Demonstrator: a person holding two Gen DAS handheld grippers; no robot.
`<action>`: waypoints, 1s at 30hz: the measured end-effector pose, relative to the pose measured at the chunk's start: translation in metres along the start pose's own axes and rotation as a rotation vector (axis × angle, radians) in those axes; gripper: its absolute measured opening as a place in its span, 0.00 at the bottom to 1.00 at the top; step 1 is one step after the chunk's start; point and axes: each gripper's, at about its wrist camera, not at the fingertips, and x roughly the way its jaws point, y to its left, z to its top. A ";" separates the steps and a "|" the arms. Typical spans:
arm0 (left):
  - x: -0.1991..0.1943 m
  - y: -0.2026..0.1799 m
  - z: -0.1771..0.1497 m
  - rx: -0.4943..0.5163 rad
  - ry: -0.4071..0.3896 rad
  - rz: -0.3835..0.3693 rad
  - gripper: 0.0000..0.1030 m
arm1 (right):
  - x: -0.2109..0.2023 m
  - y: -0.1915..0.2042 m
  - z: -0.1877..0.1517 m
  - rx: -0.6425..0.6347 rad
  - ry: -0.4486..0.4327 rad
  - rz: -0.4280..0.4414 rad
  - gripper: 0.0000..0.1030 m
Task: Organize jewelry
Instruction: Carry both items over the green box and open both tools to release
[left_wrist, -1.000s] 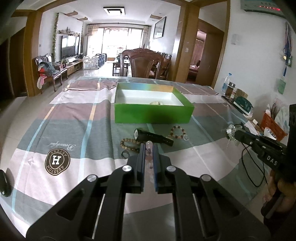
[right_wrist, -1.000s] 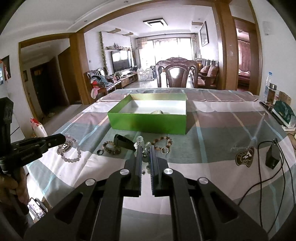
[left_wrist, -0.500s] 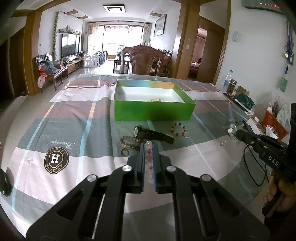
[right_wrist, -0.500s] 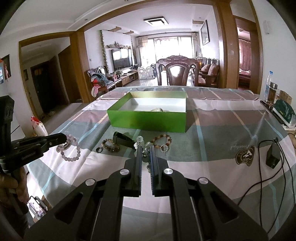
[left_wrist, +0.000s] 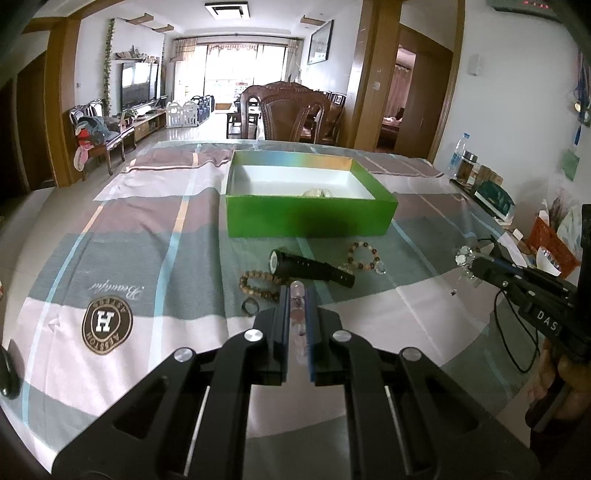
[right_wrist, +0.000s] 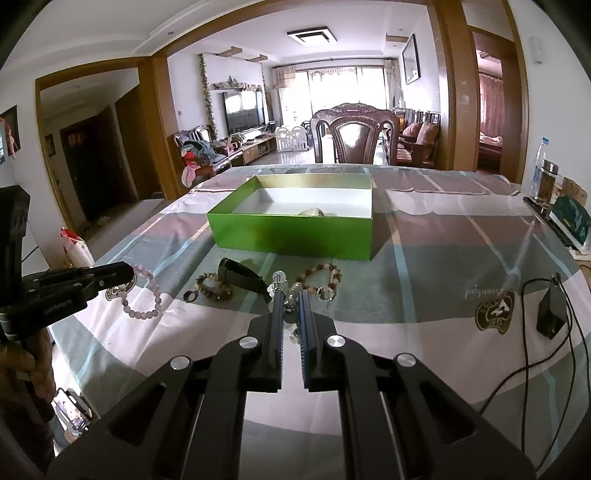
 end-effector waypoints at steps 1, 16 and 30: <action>0.001 0.001 0.005 0.000 -0.007 -0.006 0.08 | 0.001 -0.001 0.005 -0.004 -0.006 0.003 0.08; 0.089 0.009 0.154 0.038 -0.045 -0.039 0.08 | 0.111 -0.035 0.131 -0.024 -0.054 -0.025 0.08; 0.223 0.040 0.175 -0.052 0.087 0.036 0.46 | 0.212 -0.067 0.132 0.036 0.075 -0.104 0.49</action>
